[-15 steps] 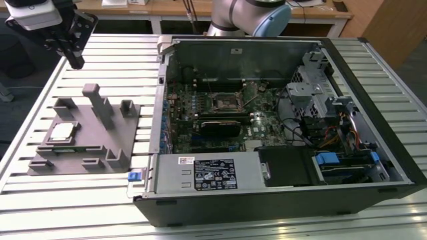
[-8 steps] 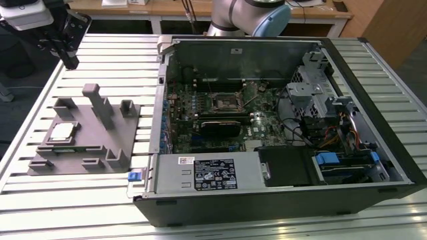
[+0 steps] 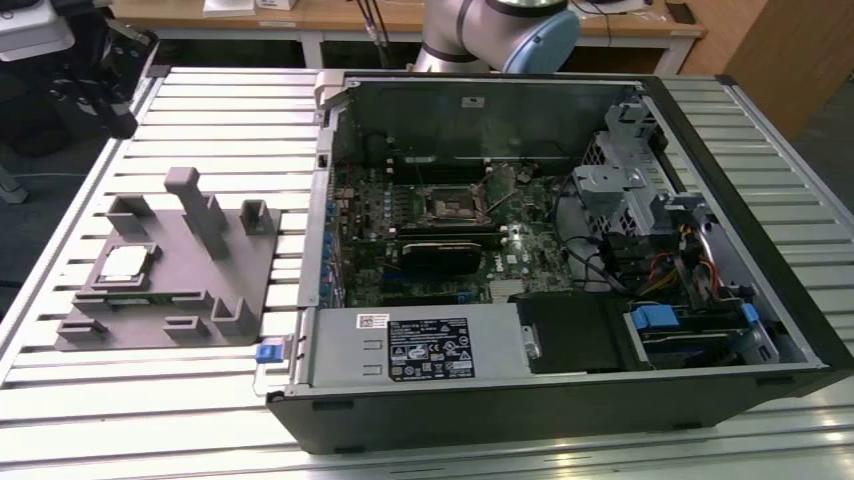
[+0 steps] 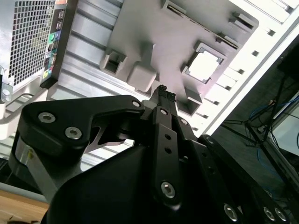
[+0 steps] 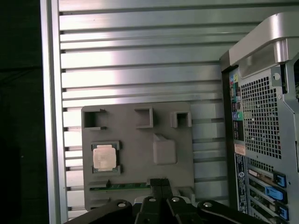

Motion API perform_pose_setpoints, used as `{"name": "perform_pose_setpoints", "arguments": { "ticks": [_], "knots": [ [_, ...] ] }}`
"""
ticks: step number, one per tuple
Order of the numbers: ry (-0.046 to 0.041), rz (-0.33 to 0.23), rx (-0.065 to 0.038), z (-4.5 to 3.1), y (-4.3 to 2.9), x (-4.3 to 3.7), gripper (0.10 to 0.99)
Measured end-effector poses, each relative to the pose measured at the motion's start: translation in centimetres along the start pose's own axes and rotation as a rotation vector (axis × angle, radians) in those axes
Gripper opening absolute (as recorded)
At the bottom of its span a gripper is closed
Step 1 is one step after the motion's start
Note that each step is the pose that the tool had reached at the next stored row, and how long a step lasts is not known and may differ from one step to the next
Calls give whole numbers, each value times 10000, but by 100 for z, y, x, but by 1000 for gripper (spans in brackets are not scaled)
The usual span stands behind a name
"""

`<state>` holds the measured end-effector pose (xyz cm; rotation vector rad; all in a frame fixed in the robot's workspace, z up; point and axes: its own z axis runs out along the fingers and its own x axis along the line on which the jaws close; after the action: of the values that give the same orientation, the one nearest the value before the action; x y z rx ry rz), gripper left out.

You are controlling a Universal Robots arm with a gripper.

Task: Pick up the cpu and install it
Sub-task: 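Reach for the cpu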

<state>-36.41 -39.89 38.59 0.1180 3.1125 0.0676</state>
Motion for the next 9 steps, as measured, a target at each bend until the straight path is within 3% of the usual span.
{"name": "perform_pose_setpoints", "arguments": {
  "ticks": [9],
  "knots": [
    [2, -1, 0, 2, -13, 161, 106]
  ]
}}
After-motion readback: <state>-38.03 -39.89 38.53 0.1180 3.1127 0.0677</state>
